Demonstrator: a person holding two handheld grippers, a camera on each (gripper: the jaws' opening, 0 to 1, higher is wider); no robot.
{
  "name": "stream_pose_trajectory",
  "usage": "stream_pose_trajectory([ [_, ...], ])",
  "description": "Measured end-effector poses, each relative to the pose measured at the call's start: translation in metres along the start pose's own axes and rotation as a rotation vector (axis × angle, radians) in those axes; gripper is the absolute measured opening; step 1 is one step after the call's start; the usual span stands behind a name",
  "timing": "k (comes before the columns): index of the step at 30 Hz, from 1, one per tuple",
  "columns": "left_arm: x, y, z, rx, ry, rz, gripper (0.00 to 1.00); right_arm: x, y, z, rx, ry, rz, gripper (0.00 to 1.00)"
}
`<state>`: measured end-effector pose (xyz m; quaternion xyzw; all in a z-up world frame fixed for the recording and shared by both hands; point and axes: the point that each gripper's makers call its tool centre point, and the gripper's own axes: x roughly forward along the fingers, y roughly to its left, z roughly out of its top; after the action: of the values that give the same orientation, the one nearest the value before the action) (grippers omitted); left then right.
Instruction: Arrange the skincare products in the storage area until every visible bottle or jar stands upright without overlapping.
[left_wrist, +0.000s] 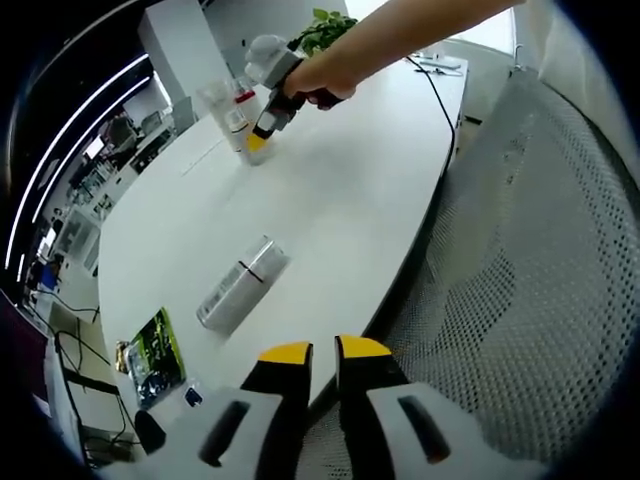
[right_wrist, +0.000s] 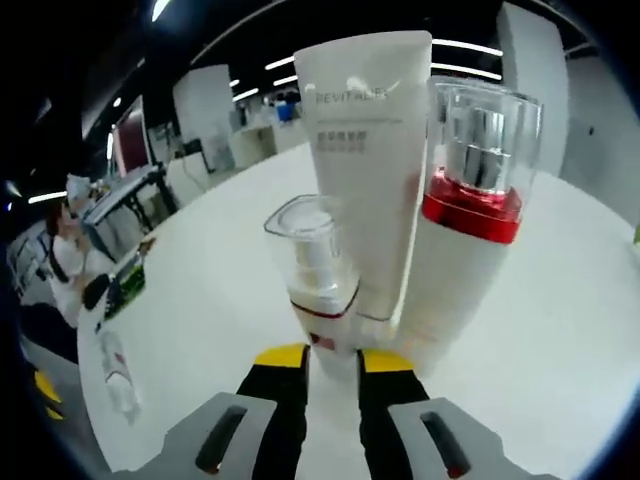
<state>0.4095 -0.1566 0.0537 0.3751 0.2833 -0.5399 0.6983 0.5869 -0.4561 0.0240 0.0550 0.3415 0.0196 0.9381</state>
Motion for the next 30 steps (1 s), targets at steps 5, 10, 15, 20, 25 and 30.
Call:
stream_pose_trajectory([
  [5,0.0,-0.001,-0.001,-0.001,0.003,-0.003,0.05,0.001,0.003,0.01,0.071,-0.046,-0.013,0.27],
  [10,0.0,-0.001,0.001,-0.003,-0.004,-0.007,0.05,0.003,0.004,0.019,0.161,-0.088,-0.046,0.3],
  [15,0.0,-0.002,0.002,-0.006,-0.01,-0.009,0.06,0.003,0.006,0.019,0.156,-0.103,-0.094,0.23],
  [20,0.0,-0.001,0.003,-0.007,-0.014,-0.008,0.06,-0.002,0.009,0.021,0.108,-0.113,-0.11,0.18],
  [25,0.0,-0.002,0.002,-0.003,-0.014,-0.009,0.06,-0.007,0.007,0.017,0.08,-0.111,-0.107,0.17],
  [30,0.0,-0.002,0.003,-0.001,-0.016,-0.009,0.05,-0.011,0.006,0.013,0.028,-0.094,-0.123,0.17],
])
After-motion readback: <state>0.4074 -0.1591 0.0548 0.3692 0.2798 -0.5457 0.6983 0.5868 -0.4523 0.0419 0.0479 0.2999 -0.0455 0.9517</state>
